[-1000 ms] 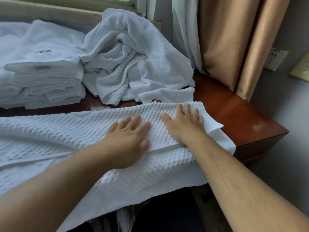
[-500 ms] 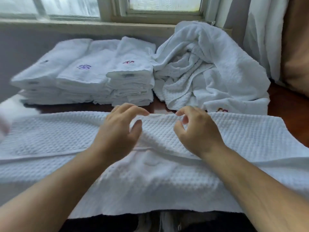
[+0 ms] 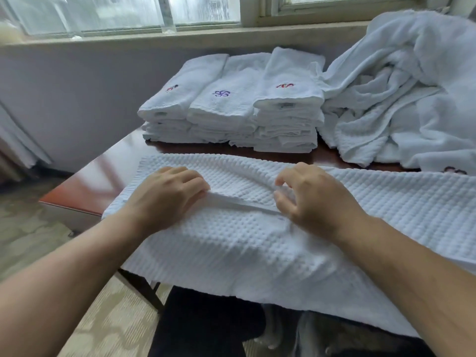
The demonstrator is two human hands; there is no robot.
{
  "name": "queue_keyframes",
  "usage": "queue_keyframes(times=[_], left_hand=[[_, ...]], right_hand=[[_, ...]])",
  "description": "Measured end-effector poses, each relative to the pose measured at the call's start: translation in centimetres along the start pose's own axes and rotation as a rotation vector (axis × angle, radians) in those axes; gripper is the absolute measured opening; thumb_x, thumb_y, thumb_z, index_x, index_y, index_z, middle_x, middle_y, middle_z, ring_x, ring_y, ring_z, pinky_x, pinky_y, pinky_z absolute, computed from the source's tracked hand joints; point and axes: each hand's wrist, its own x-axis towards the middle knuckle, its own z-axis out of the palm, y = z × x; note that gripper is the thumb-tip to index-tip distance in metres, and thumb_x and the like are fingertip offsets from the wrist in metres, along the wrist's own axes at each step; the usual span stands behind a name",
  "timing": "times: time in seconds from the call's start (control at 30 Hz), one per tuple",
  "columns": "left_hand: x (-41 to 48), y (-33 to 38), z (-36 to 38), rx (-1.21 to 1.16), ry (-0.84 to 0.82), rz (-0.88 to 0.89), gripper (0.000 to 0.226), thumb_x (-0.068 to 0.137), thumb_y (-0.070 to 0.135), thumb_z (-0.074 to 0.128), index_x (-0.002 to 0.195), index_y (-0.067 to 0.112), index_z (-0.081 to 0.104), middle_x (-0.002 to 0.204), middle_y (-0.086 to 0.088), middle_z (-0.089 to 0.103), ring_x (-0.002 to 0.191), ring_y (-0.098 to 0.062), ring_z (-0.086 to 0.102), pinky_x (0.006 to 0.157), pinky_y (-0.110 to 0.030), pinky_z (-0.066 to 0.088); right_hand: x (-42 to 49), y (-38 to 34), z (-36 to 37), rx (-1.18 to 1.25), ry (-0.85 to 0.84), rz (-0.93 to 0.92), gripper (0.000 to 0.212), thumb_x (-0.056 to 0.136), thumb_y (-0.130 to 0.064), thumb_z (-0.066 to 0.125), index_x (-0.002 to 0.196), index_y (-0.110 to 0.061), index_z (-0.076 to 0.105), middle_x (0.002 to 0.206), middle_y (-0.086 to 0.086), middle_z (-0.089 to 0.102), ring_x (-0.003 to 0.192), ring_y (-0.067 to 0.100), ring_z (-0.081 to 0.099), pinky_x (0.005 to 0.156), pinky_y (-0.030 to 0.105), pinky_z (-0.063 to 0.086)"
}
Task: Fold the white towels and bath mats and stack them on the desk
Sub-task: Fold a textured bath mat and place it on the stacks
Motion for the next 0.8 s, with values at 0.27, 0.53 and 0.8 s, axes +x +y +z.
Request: queue_keyframes(times=[0.27, 0.53, 0.8], left_hand=[[-2.6, -1.5, -1.0, -0.002, -0.015, -0.018, 0.025, 0.100, 0.031, 0.046, 0.100, 0.013, 0.064, 0.101, -0.001, 0.070, 0.089, -0.027, 0.066, 0.077, -0.040, 0.050], [-6.0, -5.1, -2.0, 0.060, -0.083, -0.161, 0.037, 0.090, 0.000, 0.060, 0.117, 0.019, 0.075, 0.119, -0.004, 0.073, 0.105, -0.031, 0.069, 0.087, -0.052, 0.054], [-8.7, -5.2, -1.5, -0.092, -0.062, -0.334, 0.039, 0.091, 0.004, 0.059, 0.124, 0.021, 0.072, 0.132, -0.001, 0.067, 0.125, -0.025, 0.060, 0.104, -0.046, 0.049]], right_hand=[[-1.9, -1.5, 0.0, -0.312, -0.290, -0.043, 0.099, 0.079, -0.084, -0.007, 0.145, -0.025, 0.038, 0.141, 0.008, 0.046, 0.127, 0.027, 0.041, 0.105, 0.045, 0.038], [0.9, -5.4, 1.1, -0.134, -0.289, -0.165, 0.085, 0.081, -0.081, 0.004, 0.132, -0.030, 0.050, 0.132, -0.001, 0.049, 0.130, 0.023, 0.043, 0.098, 0.039, 0.035], [2.0, -7.3, 3.8, -0.240, -0.284, -0.300, 0.072, 0.094, -0.061, 0.014, 0.144, -0.022, 0.049, 0.150, 0.009, 0.047, 0.138, 0.034, 0.042, 0.112, 0.046, 0.038]])
